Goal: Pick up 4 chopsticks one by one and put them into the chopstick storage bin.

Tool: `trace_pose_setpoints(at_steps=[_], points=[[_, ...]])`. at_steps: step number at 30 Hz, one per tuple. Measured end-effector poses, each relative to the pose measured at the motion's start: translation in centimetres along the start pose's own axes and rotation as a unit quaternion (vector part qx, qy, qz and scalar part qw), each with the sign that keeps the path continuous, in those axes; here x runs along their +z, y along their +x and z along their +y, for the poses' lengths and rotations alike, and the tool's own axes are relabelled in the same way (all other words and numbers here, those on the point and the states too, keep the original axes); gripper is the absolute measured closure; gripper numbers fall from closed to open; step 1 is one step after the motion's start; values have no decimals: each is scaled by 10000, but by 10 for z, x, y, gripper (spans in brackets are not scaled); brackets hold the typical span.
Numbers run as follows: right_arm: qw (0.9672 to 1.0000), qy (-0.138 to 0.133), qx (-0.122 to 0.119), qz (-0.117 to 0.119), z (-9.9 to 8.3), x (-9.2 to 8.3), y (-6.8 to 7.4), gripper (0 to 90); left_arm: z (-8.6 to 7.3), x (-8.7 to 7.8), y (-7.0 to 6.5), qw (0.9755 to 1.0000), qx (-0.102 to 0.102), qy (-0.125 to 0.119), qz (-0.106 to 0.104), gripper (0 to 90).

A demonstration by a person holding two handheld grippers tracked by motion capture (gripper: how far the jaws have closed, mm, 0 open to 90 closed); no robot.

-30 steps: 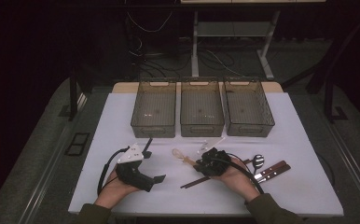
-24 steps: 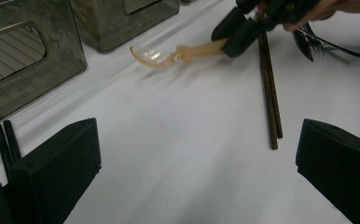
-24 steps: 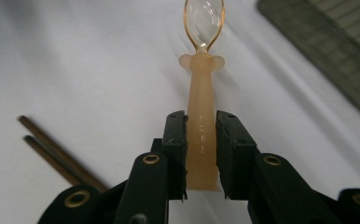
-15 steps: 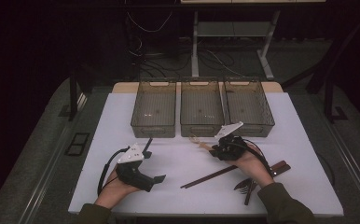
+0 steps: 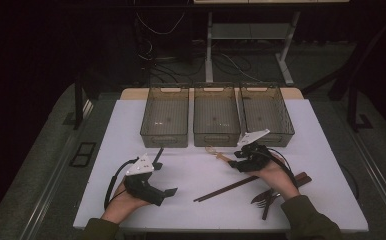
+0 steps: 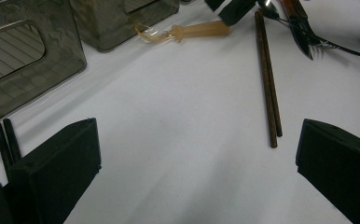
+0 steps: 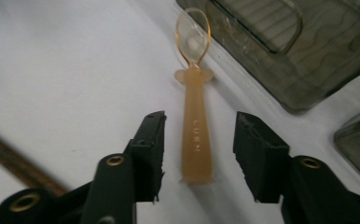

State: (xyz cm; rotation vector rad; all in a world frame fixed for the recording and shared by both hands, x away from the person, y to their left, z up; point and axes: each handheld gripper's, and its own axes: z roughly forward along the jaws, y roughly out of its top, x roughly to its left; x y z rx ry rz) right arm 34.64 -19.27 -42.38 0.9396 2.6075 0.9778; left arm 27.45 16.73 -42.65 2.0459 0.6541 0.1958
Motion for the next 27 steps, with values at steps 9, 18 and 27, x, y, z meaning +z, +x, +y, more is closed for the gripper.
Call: trace_pose_setpoints(at_steps=[9, 18, 27], points=[[9950, -221, -407, 888, -6, -28, 37, 822, -2, -1, -1, 10000, 9, 13, 18, 0], [9881, 229, -949, 1185, -17, -11, 63, 898, -4, -1, 0, 10000, -13, -13, -25, 0], [9847, 427, -1079, 1303, -18, 2, 72, 899, -6, 1, -2, 10000, 51, 43, -65, 0]])
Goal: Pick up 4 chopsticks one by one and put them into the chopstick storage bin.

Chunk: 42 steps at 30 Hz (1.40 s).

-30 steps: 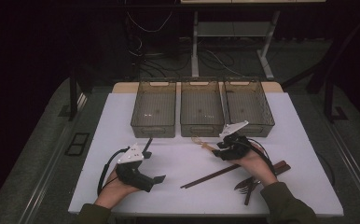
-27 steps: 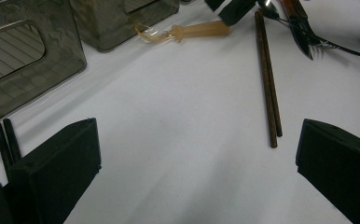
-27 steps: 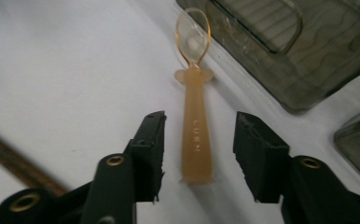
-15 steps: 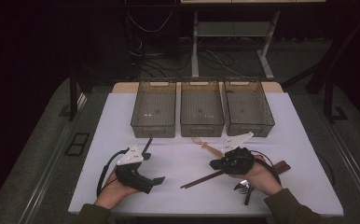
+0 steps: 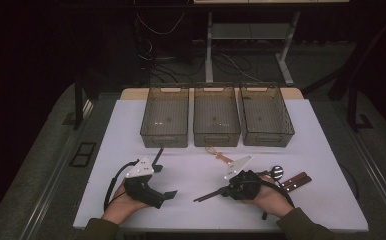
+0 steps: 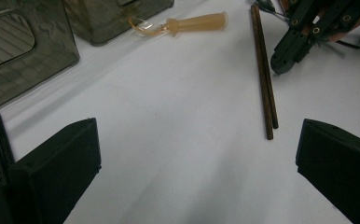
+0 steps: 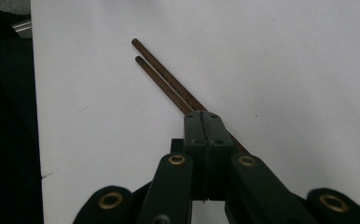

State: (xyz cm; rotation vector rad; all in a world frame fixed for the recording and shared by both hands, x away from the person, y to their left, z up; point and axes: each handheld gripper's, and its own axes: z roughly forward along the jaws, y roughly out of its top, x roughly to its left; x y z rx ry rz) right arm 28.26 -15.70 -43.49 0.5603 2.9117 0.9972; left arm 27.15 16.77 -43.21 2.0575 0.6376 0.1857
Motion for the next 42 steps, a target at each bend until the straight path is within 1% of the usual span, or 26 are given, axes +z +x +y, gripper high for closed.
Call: trace_pose_setpoints(at_steps=[3, 4, 6, 8, 12, 19, 20, 21, 23, 24, 25, 26, 27, 30, 31, 32, 34, 36, 39, 40, 42], points=[[10000, 27, -14, 9, 0, 3, 1, 899, -2, 1, 0, 10000, 45, 57, 17, 0], [10000, 28, -53, 15, 1, 4, 0, 899, -2, 1, 0, 9999, 76, 86, 21, 0], [10000, 57, -44, 2, 2, 6, 2, 899, -2, 1, 1, 9999, 87, 70, 10, 0], [9999, 22, -105, -1, 2, 7, 1, 899, -2, 1, 1, 9999, 86, 60, 9, 0], [10000, 3, -25, -32, 4, 7, 1, 899, -3, 1, 1, 9999, 88, 78, 3, 0], [10000, -32, -2, -84, 8, 11, -2, 899, -2, 1, 0, 9999, 107, 80, 1, 0], [10000, -50, -13, -56, 8, 12, -2, 899, -2, 2, 0, 9999, 110, 80, 0, 0], [9999, -73, 4, -91, 10, 13, -3, 899, -2, 1, 0, 9999, 113, 89, 0, 0], [9999, -80, 9, -87, 10, 13, -3, 899, -2, 2, 0, 9999, 109, 94, 0, 0], [9999, -119, 55, -85, 11, 14, -3, 900, -3, 2, 0, 9999, 113, 94, -1, 0], [9999, -120, 10, -104, 12, 14, -5, 900, -2, 2, 0, 9999, 116, 95, -3, 0], [9998, -125, 52, -114, 13, 15, -4, 900, -3, 2, 0, 9999, 114, 94, -1, 0], [9998, -118, 25, -133, 13, 15, -5, 899, -2, 2, 0, 9999, 117, 100, 2, 0], [9998, -160, 79, -125, 16, 18, -6, 899, -2, 2, 0, 9999, 116, 97, 2, 0], [9997, -154, 53, -165, 17, 18, -7, 899, -2, 2, 0, 9999, 115, 99, 2, 0], [9996, -189, 129, -148, 18, 19, -7, 900, -2, 2, 0, 9999, 115, 97, 1, 0], [9996, -169, 99, -224, 20, 20, -9, 899, -2, 2, 0, 9999, 125, 105, -1, 0], [9994, -223, 181, -198, 22, 22, -12, 900, -2, 2, 0, 9999, 124, 108, 1, 0], [9993, -226, 139, -264, 22, 23, -15, 900, -2, 2, 0, 9999, 116, 103, 0, 0], [9992, -228, 185, -273, 23, 23, -17, 900, -2, 2, 0, 9999, 120, 106, 0, 0], [9991, -239, 189, -293, 23, 23, -18, 899, -2, 3, 0, 9999, 129, 111, -3, 0]])
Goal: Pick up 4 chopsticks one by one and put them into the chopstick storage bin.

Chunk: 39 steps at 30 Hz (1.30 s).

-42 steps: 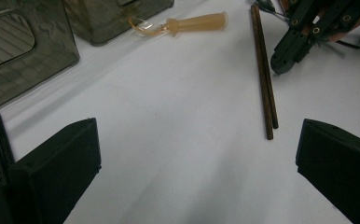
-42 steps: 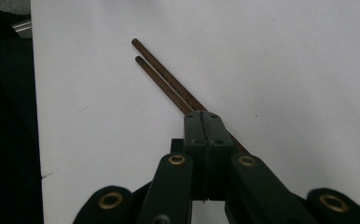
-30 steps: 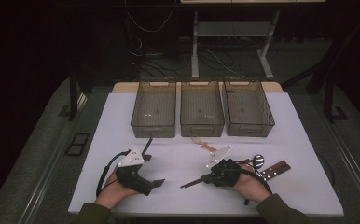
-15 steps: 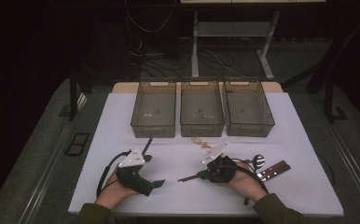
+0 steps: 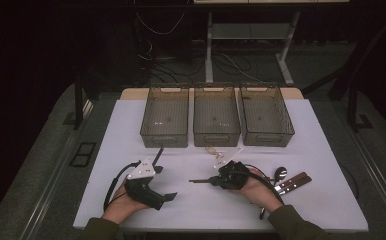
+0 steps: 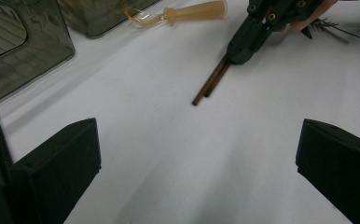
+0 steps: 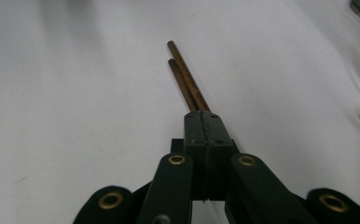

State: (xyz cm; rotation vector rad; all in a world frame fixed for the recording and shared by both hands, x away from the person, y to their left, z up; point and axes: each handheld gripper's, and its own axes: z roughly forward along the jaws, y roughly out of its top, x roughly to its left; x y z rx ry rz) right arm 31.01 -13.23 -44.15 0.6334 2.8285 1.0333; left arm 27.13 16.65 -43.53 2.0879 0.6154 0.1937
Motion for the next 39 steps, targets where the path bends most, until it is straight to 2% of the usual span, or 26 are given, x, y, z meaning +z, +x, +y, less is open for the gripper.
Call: trace_pose_setpoints(at_steps=[2, 7, 10, 13, 19, 22, 23, 25, 26, 29, 31, 33, 34, 37, 38, 39], points=[[10000, -33, 86, 28, 1, 1, -1, 900, 0, 0, 0, 10000, -5, -5, 2, 0], [9999, -87, 119, -64, 3, 2, -8, 900, 0, 0, 0, 10000, 2, 7, 0, 0], [9996, -143, 242, -31, 5, 1, -10, 900, 0, 0, 0, 10000, 8, 6, -1, 0], [9995, -179, 242, -135, 7, 1, -15, 900, 0, 0, 0, 10000, 9, 11, -3, 0], [9989, -253, 379, -120, 7, 2, -20, 900, 1, 1, -1, 10000, 6, 11, -8, 0], [9991, -243, 321, -137, 6, 1, -21, 900, 1, 1, -1, 10000, 10, 12, -13, 0], [9987, -299, 399, -73, 6, 0, -21, 900, 1, 1, -1, 10000, 9, 8, -15, 0], [9982, -399, 437, -78, 6, -7, -22, 899, 1, 1, -1, 10000, 18, 24, -12, 0], [9979, -476, 426, -67, 4, -20, -23, 874, 1, 1, -1, 10000, 5, 8, -11, 0], [9979, -489, 411, -83, 0, -30, -25, 828, 1, 1, -1, 10000, 1, 0, -6, 0], [9985, -427, 290, -167, -10, -47, -27, 772, 1, 1, -2, 10000, 4, -2, 4, 0], [9986, -413, 257, -184, -14, -50, -28, 757, 1, 1, -1, 10000, 24, 23, 4, 0], [9989, -340, 219, -224, -24, -59, -30, 714, 1, 1, -2, 10000, 15, 16, 8, 0], [9993, -257, 165, -231, -32, -63, -33, 691, 1, 2, -1, 10000, 8, 27, 14, 0], [9996, -136, 107, -244, -43, -65, -36, 668, 1, 1, -1, 10000, 10, 26, 15, 0], [9997, -115, 97, -199, -46, -64, -37, 658, 1, 1, -1, 10000, 7, 23, 18, 0]])
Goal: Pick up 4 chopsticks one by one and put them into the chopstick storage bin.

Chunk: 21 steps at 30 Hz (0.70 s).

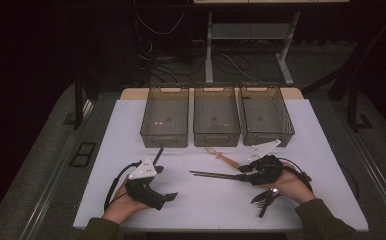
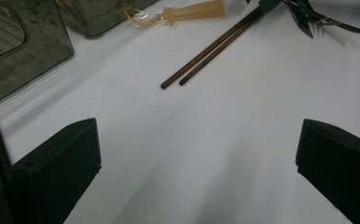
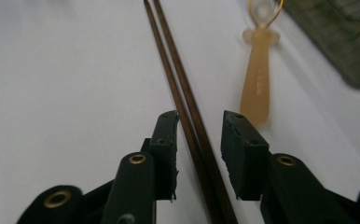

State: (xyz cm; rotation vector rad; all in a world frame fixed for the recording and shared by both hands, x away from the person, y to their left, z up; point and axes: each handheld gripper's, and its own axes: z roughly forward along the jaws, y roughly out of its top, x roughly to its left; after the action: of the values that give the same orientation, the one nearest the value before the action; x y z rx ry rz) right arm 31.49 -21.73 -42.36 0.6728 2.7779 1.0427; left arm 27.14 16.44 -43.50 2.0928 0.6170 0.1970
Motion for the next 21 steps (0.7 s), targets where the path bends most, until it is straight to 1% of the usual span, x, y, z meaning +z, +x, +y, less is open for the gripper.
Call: trace_pose_setpoints(at_steps=[2, 3, 4, 5, 6, 7, 8, 10, 12, 13, 18, 20, 21], points=[[10000, 35, -42, -2, -3, 1, -1, 648, 0, 0, 0, 10000, -12, 9, 9, 0], [9999, 102, -121, -55, -5, 3, -2, 644, 0, 0, 0, 10000, -13, 11, 13, 0], [9998, 149, -132, -79, -6, 5, -2, 640, 0, 0, 0, 10000, -7, 5, 16, 0], [9997, 160, -194, -61, -5, 8, -2, 641, 0, 0, 0, 10000, 7, 12, 17, 0], [9997, 160, -194, -61, -5, 8, -2, 641, 0, 0, 0, 10000, 4, 13, 15, 0], [9995, 188, -245, -104, -5, 9, -2, 652, 0, 0, 0, 10000, 4, 19, 15, 0], [9995, 206, -252, -64, -5, 11, -2, 657, 0, 0, 0, 10000, -2, 12, 13, 0], [9991, 253, -329, -102, -5, 14, -3, 675, 0, 0, 0, 10000, 1, 7, 8, 0], [9989, 278, -359, -75, -6, 17, -4, 692, 0, 0, 0, 10000, 6, 14, 2, 0], [9983, 276, -500, -89, -5, 18, -5, 728, 0, 0, 0, 10000, 8, 15, 3, 0], [9982, 249, -542, -70, -5, 19, -5, 765, 0, 0, 0, 10000, 3, 16, 7, 0], [9984, 241, -506, -62, -5, 19, -6, 769, 0, 0, 0, 10000, 15, 24, 10, 0], [9990, 211, -404, -18, -4, 19, -4, 771, 0, 0, 0, 10000, 10, 22, 12, 0]])
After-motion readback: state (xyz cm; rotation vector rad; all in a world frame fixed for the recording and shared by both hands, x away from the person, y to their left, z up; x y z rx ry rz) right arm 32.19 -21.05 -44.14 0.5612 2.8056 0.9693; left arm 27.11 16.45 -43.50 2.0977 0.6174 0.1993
